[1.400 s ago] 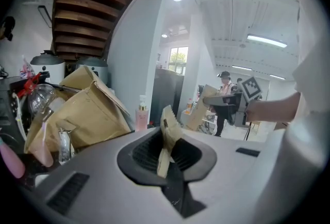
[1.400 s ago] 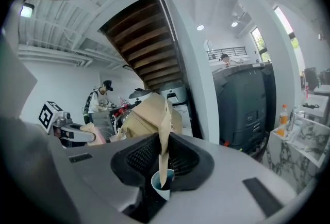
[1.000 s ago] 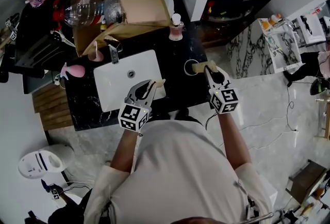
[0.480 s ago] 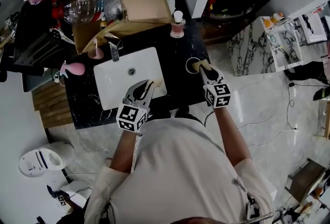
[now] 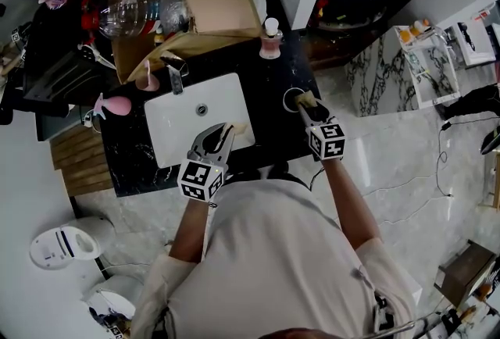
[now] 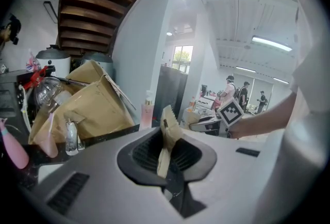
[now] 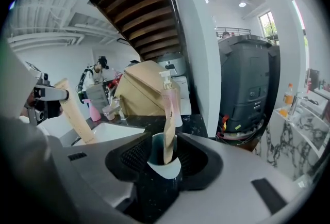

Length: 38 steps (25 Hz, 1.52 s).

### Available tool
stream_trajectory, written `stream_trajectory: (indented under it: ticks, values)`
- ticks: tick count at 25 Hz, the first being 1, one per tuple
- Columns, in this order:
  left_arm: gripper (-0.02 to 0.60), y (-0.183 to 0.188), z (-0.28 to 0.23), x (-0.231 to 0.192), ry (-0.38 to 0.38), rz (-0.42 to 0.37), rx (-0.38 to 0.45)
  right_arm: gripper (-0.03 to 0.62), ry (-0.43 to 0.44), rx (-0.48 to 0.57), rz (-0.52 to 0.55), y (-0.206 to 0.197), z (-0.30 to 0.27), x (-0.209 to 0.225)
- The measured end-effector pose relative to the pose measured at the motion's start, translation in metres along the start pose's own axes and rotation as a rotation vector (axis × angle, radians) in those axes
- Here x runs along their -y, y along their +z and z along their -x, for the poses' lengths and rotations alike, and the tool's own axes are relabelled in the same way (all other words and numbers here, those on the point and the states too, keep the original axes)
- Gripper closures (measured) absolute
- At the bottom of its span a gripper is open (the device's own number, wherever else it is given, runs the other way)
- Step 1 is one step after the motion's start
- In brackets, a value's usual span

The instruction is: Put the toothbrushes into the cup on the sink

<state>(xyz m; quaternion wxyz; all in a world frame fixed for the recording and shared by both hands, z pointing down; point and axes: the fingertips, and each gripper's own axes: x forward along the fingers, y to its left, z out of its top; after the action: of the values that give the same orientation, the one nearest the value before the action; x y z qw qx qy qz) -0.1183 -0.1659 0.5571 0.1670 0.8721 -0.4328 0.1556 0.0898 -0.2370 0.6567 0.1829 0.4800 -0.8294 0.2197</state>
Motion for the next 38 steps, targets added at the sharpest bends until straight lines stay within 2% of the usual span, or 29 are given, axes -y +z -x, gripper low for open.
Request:
stream_trajectory:
  ticks: [5, 11, 18, 21, 30, 38]
  values:
    - [0.54, -0.001, 0.005, 0.0, -0.001, -0.001, 0.002, 0.362, -0.004, -0.018, -0.022, -0.01, 0.002, -0.002]
    - [0.54, 0.002, 0.008, 0.004, -0.013, -0.005, 0.012, 0.361, -0.002, 0.007, -0.044, -0.009, 0.018, -0.007]
    - [0.54, 0.015, 0.0, 0.017, -0.063, -0.036, 0.033, 0.366, -0.007, 0.044, -0.09, -0.006, 0.049, -0.011]
    - [0.54, 0.026, -0.008, 0.025, -0.088, -0.057, 0.046, 0.415, -0.005, 0.062, -0.089, -0.003, 0.065, -0.012]
    - [0.54, 0.064, -0.031, 0.049, -0.154, -0.107, 0.098, 0.508, -0.049, 0.11, -0.131, -0.004, 0.114, -0.008]
    - [0.54, 0.085, -0.058, 0.073, -0.214, -0.155, 0.111, 0.54, -0.086, 0.15, -0.171, -0.011, 0.146, 0.0]
